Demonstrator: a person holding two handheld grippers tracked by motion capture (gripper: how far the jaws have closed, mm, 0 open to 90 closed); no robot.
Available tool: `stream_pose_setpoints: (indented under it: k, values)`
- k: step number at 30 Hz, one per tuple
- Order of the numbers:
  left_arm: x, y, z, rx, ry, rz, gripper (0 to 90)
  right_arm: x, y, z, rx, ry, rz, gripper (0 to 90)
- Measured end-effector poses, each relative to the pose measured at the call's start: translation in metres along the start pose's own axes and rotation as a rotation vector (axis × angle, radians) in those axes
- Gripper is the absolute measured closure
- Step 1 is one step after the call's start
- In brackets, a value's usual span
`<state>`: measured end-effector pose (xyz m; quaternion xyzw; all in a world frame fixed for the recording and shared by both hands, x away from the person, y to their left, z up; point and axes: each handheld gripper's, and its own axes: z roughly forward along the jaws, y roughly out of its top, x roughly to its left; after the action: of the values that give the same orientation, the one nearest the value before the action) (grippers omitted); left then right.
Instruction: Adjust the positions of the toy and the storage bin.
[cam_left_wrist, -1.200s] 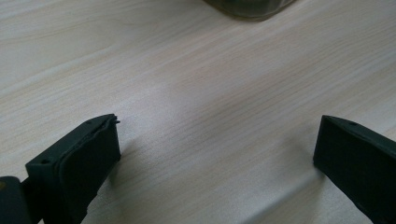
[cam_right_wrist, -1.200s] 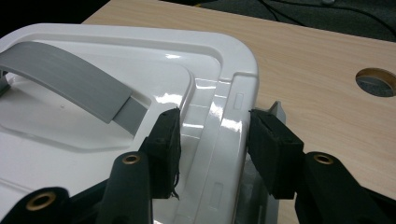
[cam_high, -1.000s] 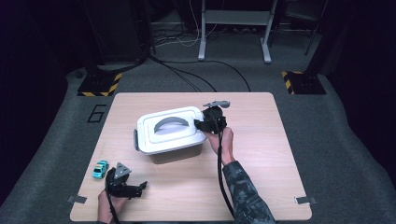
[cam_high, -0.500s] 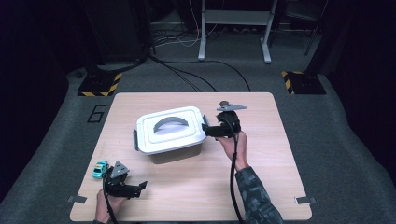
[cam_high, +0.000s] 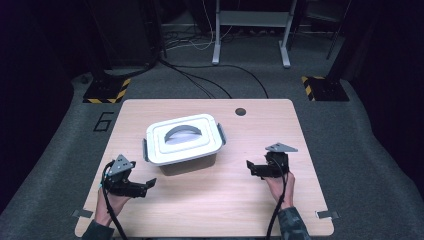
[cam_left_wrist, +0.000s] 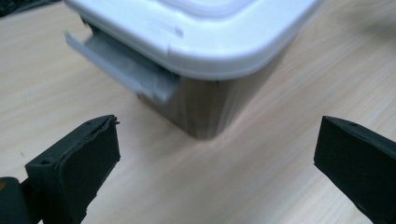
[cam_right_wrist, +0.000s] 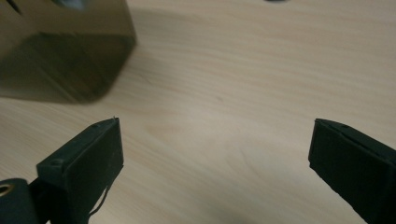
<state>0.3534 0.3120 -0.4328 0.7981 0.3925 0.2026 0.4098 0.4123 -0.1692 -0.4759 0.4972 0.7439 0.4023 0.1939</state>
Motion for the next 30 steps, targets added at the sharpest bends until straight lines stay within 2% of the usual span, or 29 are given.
stream_pose_setpoints:
  k: [1,2,3,4,5,9,10,11,12,13,15,18,20,22,23,24,25,26,28,30]
  values:
    - [0.002,0.011,0.001,-0.008,0.002,0.016,0.0,-0.011,-0.014,-0.004,0.006,-0.021,0.033,2.3]
    - [0.002,0.011,0.001,-0.008,0.002,0.016,0.0,-0.015,-0.018,-0.005,0.009,-0.028,0.038,2.2]
    - [0.005,0.022,0.003,-0.016,-0.005,0.026,0.0,-0.02,-0.024,-0.006,0.016,-0.042,0.049,2.2]
    - [0.005,0.022,0.003,-0.016,-0.005,0.026,0.0,-0.02,-0.024,-0.006,0.016,-0.042,0.049,2.2]
    - [0.007,0.032,0.006,-0.026,-0.023,0.033,0.0,-0.03,-0.035,-0.007,0.038,-0.067,0.058,2.2]
    - [0.009,0.055,0.016,-0.026,-0.053,0.066,0.2,-0.042,-0.051,-0.006,0.078,-0.12,0.05,2.2]
    - [0.009,0.055,0.016,-0.026,-0.053,0.066,0.1,-0.042,-0.051,-0.006,0.078,-0.12,0.05,2.2]
    - [0.008,0.062,0.02,-0.022,-0.063,0.076,0.1,-0.047,-0.059,-0.005,0.09,-0.119,0.067,2.3]
    - [0.008,0.067,0.022,-0.018,-0.069,0.084,0.1,-0.047,-0.059,-0.005,0.09,-0.119,0.067,2.3]
    - [0.008,0.078,0.028,-0.018,-0.068,0.093,0.0,-0.047,-0.06,-0.008,0.082,-0.124,0.067,2.9]
    - [0.008,0.089,0.035,-0.015,-0.076,0.103,0.0,-0.048,-0.059,-0.008,0.094,-0.138,0.047,3.0]
    - [0.01,0.102,0.046,-0.003,-0.095,0.109,0.0,-0.049,-0.062,-0.007,0.101,-0.136,0.036,3.4]
    - [0.012,0.109,0.054,0.009,-0.11,0.113,0.9,-0.049,-0.062,-0.007,0.089,-0.132,0.045,4.1]
    - [0.012,0.112,0.057,0.014,-0.12,0.113,4.6,-0.049,-0.063,-0.008,0.087,-0.133,0.04,5.1]
    - [0.013,0.116,0.064,0.03,-0.137,0.131,8.6,-0.049,-0.064,-0.008,0.072,-0.127,0.048,6.0]
    - [0.013,0.116,0.064,0.03,-0.137,0.131,12.6,-0.049,-0.064,-0.008,0.072,-0.127,0.048,6.0]
    - [0.013,0.118,0.069,0.043,-0.155,0.14,12.6,-0.05,-0.064,-0.009,0.068,-0.124,0.052,6.8]
    - [0.013,0.121,0.074,0.061,-0.135,0.155,15.3,-0.051,-0.064,-0.009,0.063,-0.115,0.053,7.2]
    - [0.015,0.124,0.077,0.064,-0.147,0.148,22.7,-0.051,-0.064,-0.009,0.062,-0.114,0.055,7.5]
    - [0.016,0.126,0.08,0.064,-0.139,0.147,30.6,-0.051,-0.064,-0.009,0.061,-0.113,0.056,7.8]
